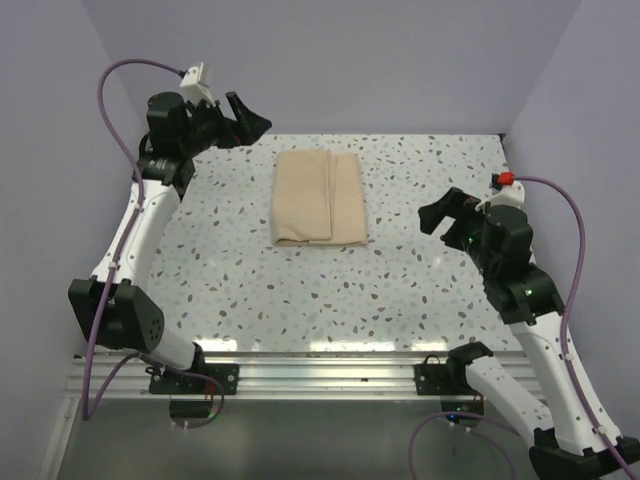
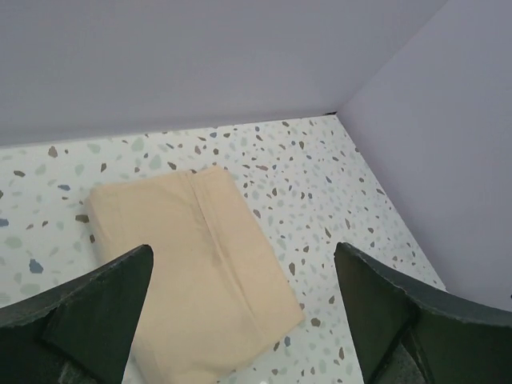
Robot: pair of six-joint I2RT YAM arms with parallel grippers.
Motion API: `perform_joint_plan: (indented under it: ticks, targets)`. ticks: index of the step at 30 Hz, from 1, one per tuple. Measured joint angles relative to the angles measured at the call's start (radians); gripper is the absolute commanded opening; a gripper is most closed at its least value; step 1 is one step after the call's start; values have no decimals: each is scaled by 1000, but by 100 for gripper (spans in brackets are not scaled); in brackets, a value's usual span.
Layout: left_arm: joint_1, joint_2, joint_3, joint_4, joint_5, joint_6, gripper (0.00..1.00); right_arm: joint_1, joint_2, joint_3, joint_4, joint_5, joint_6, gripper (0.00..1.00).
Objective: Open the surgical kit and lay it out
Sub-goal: Open the surgical kit at the center of the board.
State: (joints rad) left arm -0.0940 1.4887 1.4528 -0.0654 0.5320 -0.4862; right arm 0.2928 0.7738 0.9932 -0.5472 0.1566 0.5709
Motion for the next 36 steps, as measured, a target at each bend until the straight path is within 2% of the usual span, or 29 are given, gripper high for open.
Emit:
perform_joint_plan:
  ticks: [2,4,5,7,9,10,11,12,13,14,16,18,19,20,22,27,29,30,32,36]
  targets:
    - [-15,22,77,-109,-47,5,100,0,-19,0,-13,6,-7,98]
    - [-33,6,102,-81,-55,-48,100,0,-29,2,-25,8,-11,98]
    - [-41,-34,47,5,-39,-94,100,0,-29,3,-29,8,-11,99]
    - [-55,-131,-195,294,5,-237,100,0,-20,6,-32,8,-10,99]
    - [-64,-142,-332,400,87,-350,100,0,-3,13,-40,5,-10,99]
    - [-77,-82,-325,379,113,-358,100,0,3,19,-47,4,-10,98]
    - [-102,0,-265,298,101,-331,100,1,12,25,-54,2,-9,99]
    - [-136,99,-177,183,26,-292,100,1,18,27,-61,-1,-8,98]
    - [-183,185,-80,53,-82,-243,100,1,18,27,-72,-7,-6,98]
    - [-246,272,54,-129,-206,-190,100,1,14,27,-84,-14,-4,99]
    - [-394,430,357,-391,-468,-77,100,2,-5,17,-90,-20,0,98]
    - [-540,542,626,-522,-702,8,100,2,-35,-4,-91,-20,7,98]
    - [-602,541,643,-510,-795,36,95,2,-45,-15,-92,-20,10,99]
    - [-652,510,616,-520,-831,62,89,2,-54,-24,-94,-20,11,98]
    - [-684,463,555,-560,-824,64,79,2,-62,-29,-97,-19,12,98]
    - [-568,489,468,-631,-842,34,79,2,-54,-26,-127,-15,2,98]
    - [-556,562,523,-696,-895,35,73,2,-58,-29,-144,-13,1,98]
    - [-564,610,573,-725,-920,36,68,2,-65,-33,-146,-11,1,99]
    - [-593,700,661,-768,-958,37,68,2,-83,-38,-151,-6,1,99]
    - [-657,742,625,-789,-974,37,65,2,-104,-39,-160,11,-5,99]
